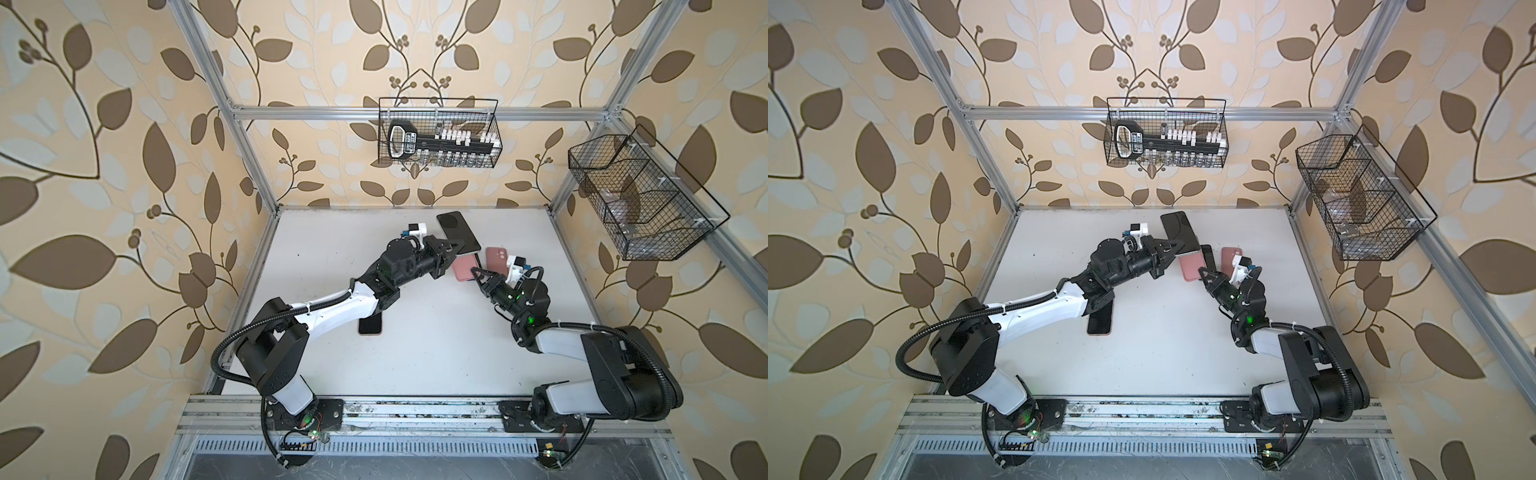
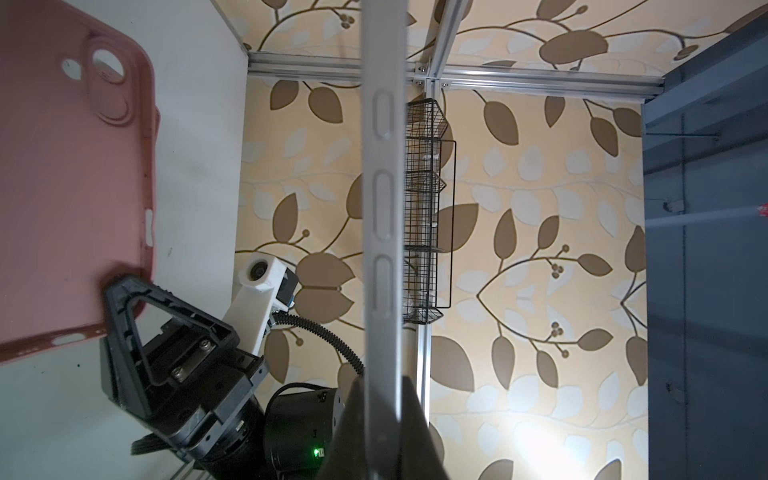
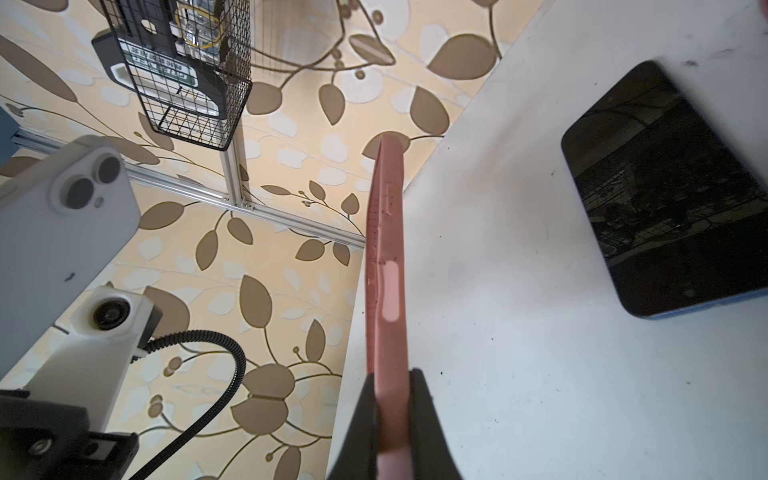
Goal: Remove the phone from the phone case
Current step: 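Pull the bare phone clear with the left gripper while the right holds the case, then lower the pink case onto the table with the right gripper and release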
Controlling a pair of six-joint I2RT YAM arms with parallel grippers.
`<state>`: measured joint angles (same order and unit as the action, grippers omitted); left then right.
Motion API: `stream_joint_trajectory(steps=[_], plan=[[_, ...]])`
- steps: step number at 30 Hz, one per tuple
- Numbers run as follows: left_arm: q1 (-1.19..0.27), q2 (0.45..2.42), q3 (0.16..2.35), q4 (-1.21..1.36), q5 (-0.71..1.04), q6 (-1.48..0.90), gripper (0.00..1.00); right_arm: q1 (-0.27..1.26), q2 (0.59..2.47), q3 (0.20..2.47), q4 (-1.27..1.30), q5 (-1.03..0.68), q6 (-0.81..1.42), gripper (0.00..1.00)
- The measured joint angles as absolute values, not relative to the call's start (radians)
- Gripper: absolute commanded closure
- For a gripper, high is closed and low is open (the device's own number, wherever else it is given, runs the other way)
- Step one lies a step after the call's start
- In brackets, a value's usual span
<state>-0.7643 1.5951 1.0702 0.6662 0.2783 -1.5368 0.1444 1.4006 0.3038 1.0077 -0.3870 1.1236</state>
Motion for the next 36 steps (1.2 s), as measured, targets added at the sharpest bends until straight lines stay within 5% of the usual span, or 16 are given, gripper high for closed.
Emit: stream_joint_trajectory(steps=[18,36], plan=[[-0.637,1.51,0.987,0.581,0.287,-1.463,1.0,-0.107,1.162,0.286,0.673,-0.419,0.968,1.0],[-0.587,1.437,0.959,0.524,0.307,-1.415,1.0,-0.46,1.235,0.28,0.557,-0.533,0.794,1.0]])
